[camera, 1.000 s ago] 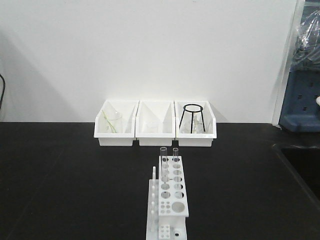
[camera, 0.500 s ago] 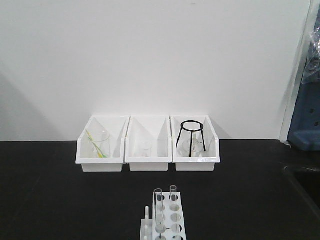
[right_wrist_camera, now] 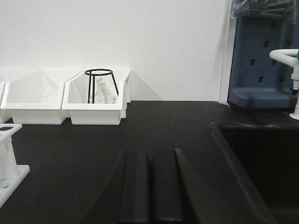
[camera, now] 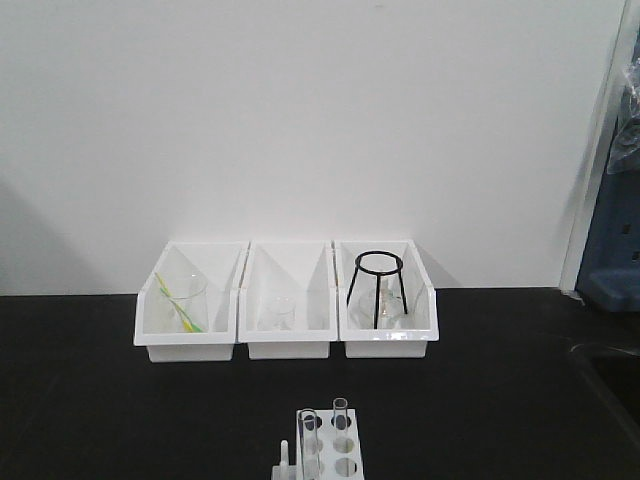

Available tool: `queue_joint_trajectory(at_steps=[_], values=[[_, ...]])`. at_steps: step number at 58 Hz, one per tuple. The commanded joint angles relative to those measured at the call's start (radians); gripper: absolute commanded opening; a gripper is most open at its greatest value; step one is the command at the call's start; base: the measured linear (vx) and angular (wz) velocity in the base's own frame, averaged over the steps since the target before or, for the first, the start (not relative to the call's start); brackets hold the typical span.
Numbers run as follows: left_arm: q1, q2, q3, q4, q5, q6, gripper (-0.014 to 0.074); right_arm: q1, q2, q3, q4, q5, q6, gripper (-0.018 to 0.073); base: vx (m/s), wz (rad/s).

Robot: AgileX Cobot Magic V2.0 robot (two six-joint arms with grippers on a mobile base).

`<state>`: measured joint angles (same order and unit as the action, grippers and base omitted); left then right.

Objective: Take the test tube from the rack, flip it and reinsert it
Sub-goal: 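Drive the base forward toward the white test-tube rack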

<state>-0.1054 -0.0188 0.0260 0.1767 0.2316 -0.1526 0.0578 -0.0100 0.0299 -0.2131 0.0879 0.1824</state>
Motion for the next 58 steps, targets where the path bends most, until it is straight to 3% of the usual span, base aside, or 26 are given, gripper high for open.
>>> queue_joint_trajectory(at_steps=[1, 9, 16, 25, 33, 42, 52, 58], values=[[0.000, -0.008, -0.004, -0.004, -0.080, -0.009, -0.0006, -0.007, -0.014, 0.003, -0.003, -0.095, -0.005, -0.0011, 0.00, 0.00], [0.000, -0.008, -0.004, -0.004, -0.080, -0.009, -0.0006, -0.007, -0.013, -0.087, -0.007, -0.328, 0.002, -0.0011, 0.00, 0.00], [0.000, -0.008, -0.004, -0.004, -0.080, -0.009, -0.0006, -0.007, 0.080, -0.331, -0.008, -0.268, -0.005, -0.0011, 0.00, 0.00], [0.000, -0.008, -0.004, -0.004, -0.080, -0.009, -0.0006, -0.007, 0.408, -0.589, -0.008, -0.230, -0.063, -0.0011, 0.00, 0.00], [0.000, -0.008, -0.004, -0.004, -0.080, -0.009, -0.0006, -0.007, 0.644, -0.716, -0.007, -0.226, -0.057, -0.0011, 0.00, -0.01], [0.000, -0.008, -0.004, -0.004, -0.080, -0.009, -0.0006, -0.007, 0.770, -0.769, -0.008, -0.244, -0.059, 0.0001, 0.00, 0.00], [0.000, -0.008, -0.004, -0.004, -0.080, -0.009, -0.0006, -0.007, 0.795, -0.777, -0.008, -0.233, -0.058, 0.0110, 0.00, 0.00], [0.000, -0.008, -0.004, -0.004, -0.080, -0.009, -0.0006, -0.007, 0.795, -0.777, -0.008, -0.218, -0.058, 0.0256, 0.00, 0.00]])
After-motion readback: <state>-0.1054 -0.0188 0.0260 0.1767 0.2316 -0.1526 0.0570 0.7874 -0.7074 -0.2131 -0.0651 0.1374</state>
